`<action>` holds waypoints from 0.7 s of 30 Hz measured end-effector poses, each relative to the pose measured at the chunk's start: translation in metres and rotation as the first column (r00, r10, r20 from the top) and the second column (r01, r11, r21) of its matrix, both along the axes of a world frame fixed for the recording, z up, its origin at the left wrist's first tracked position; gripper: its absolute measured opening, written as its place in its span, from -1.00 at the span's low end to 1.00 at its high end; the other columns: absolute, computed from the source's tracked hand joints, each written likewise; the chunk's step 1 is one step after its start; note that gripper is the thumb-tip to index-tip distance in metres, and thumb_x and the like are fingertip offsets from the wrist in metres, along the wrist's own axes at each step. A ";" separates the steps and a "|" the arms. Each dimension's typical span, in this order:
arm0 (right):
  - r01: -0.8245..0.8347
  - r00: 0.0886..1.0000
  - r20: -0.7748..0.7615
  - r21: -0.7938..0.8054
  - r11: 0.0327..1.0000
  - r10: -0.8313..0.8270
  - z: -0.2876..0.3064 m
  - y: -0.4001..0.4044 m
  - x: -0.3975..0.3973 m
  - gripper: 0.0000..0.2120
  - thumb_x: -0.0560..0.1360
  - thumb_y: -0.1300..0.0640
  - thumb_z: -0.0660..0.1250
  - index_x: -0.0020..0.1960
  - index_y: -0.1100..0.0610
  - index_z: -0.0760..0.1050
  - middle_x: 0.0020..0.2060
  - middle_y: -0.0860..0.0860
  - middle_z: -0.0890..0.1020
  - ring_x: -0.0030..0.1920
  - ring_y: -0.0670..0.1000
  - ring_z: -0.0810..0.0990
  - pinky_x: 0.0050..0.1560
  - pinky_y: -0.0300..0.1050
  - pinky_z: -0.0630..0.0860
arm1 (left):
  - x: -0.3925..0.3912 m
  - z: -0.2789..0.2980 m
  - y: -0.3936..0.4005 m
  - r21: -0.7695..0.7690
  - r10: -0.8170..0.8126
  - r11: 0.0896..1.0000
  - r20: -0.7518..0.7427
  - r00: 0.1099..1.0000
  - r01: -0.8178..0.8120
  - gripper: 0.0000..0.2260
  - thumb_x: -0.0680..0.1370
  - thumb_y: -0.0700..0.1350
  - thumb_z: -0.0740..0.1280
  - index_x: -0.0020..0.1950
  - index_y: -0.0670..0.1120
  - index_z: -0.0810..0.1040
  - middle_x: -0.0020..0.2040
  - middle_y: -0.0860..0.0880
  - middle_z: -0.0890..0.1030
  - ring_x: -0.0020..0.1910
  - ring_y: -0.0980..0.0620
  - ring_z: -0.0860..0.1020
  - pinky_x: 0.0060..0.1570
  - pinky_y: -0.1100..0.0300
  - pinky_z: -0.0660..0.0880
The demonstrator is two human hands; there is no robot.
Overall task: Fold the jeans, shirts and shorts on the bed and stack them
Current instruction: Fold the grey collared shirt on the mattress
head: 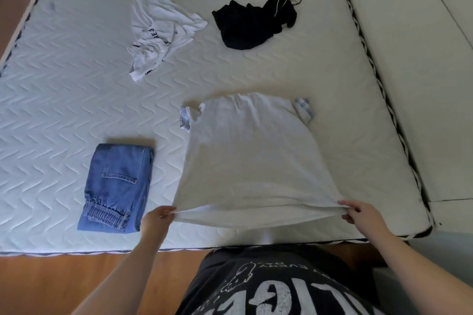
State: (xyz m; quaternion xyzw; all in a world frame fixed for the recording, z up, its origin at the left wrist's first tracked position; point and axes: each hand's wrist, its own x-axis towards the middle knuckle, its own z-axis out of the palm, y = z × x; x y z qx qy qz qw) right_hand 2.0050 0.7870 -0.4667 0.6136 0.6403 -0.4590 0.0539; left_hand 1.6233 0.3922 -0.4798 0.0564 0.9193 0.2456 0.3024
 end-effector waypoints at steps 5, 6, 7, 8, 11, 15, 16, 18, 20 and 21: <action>0.025 0.999 0.022 0.048 0.999 -0.026 -0.006 -0.006 0.005 -0.65 0.61 0.39 0.08 0.09 0.18 0.62 0.00 0.17 0.66 -0.15 0.06 0.68 -0.08 -0.10 0.59 | -0.003 -0.006 0.006 0.006 0.087 0.996 -0.045 0.995 -0.087 -0.90 0.62 -0.13 0.27 -0.01 -0.14 0.52 -0.21 -0.12 0.67 -0.22 -0.12 0.65 -0.13 -0.03 0.57; 0.025 0.999 0.029 0.069 0.997 -0.027 -0.005 -0.006 0.004 -0.66 0.61 0.38 0.09 0.09 0.17 0.61 0.00 0.17 0.66 -0.15 0.05 0.68 -0.05 -0.05 0.58 | -0.004 -0.006 0.006 -0.003 0.097 0.995 -0.052 0.994 -0.098 -0.89 0.64 -0.12 0.23 0.02 -0.15 0.47 -0.20 -0.14 0.67 -0.20 -0.17 0.64 -0.12 -0.05 0.57; 0.016 0.999 0.035 0.091 0.996 -0.019 -0.005 -0.007 0.003 -0.68 0.61 0.37 0.10 0.08 0.15 0.61 -0.01 0.16 0.67 -0.15 0.06 0.68 -0.03 -0.02 0.58 | -0.005 -0.008 0.007 -0.003 0.110 0.994 -0.049 0.993 -0.111 -0.90 0.65 -0.13 0.18 0.05 -0.14 0.43 -0.21 -0.15 0.67 -0.19 -0.19 0.63 -0.11 -0.06 0.56; 0.001 0.999 0.039 0.114 0.993 -0.006 -0.004 -0.008 0.002 -0.69 0.61 0.37 0.11 0.06 0.14 0.60 -0.03 0.15 0.67 -0.16 0.05 0.68 -0.05 -0.03 0.58 | -0.006 -0.009 0.006 0.011 0.129 0.992 -0.040 0.991 -0.129 -0.91 0.65 -0.14 0.15 0.08 -0.12 0.40 -0.21 -0.15 0.68 -0.19 -0.19 0.64 -0.10 -0.06 0.57; -0.030 0.999 0.027 0.144 0.989 0.026 0.000 -0.008 -0.002 -0.71 0.60 0.37 0.15 0.03 0.14 0.61 -0.03 0.08 0.65 -0.19 0.01 0.68 -0.22 -0.31 0.52 | -0.009 -0.013 0.004 0.132 0.265 0.956 -0.008 0.964 -0.262 -0.85 0.64 -0.21 0.10 0.10 -0.05 0.42 -0.12 -0.16 0.68 -0.22 -0.14 0.67 -0.11 -0.04 0.62; -0.141 0.990 0.036 0.064 0.988 0.138 0.000 -0.004 -0.006 -0.74 0.58 0.37 0.21 0.10 0.17 0.63 0.00 0.07 0.65 -0.11 0.04 0.66 -0.16 -0.38 0.46 | -0.013 -0.014 0.003 0.286 0.417 0.858 0.096 0.904 -0.426 -0.70 0.58 -0.30 0.07 -0.05 -0.04 0.56 0.02 -0.23 0.61 -0.14 -0.16 0.63 -0.03 0.01 0.57; -0.163 0.986 0.037 0.039 0.986 0.162 0.000 -0.003 -0.006 -0.78 0.57 0.32 0.27 0.12 0.15 0.63 0.00 0.05 0.66 -0.05 0.04 0.65 -0.08 -0.28 0.46 | -0.014 -0.014 0.004 0.277 0.423 0.858 0.099 0.901 -0.433 -0.69 0.57 -0.30 0.07 -0.09 -0.04 0.57 0.04 -0.26 0.60 -0.12 -0.17 0.61 -0.01 0.00 0.56; -0.124 0.992 -0.016 -0.014 0.992 0.124 -0.001 -0.004 -0.005 -0.84 0.55 0.16 0.38 0.11 0.11 0.64 0.00 0.00 0.66 0.02 0.01 0.62 0.07 -0.12 0.47 | -0.017 -0.013 0.006 0.236 0.438 0.859 0.118 0.891 -0.454 -0.72 0.56 -0.29 0.08 -0.12 -0.09 0.56 0.04 -0.29 0.60 -0.07 -0.20 0.59 -0.01 0.01 0.57; 0.013 0.995 -0.094 -0.062 0.998 -0.019 -0.004 -0.007 -0.007 -0.85 0.53 0.06 0.40 0.05 0.09 0.65 -0.03 0.02 0.69 -0.03 0.01 0.66 0.13 -0.04 0.52 | -0.019 -0.011 0.009 0.214 0.458 0.849 0.161 0.874 -0.484 -0.77 0.59 -0.23 0.10 -0.10 -0.17 0.55 0.01 -0.29 0.60 -0.07 -0.20 0.60 -0.08 0.04 0.59; 0.090 0.989 -0.114 -0.065 0.994 -0.097 -0.005 -0.007 -0.009 -0.86 0.54 0.07 0.40 0.02 0.11 0.66 -0.04 0.07 0.71 -0.07 0.02 0.67 0.09 -0.04 0.54 | -0.020 -0.010 0.011 0.209 0.468 0.841 0.181 0.865 -0.499 -0.78 0.62 -0.17 0.14 -0.10 -0.19 0.54 -0.03 -0.26 0.61 -0.09 -0.17 0.62 -0.13 0.04 0.59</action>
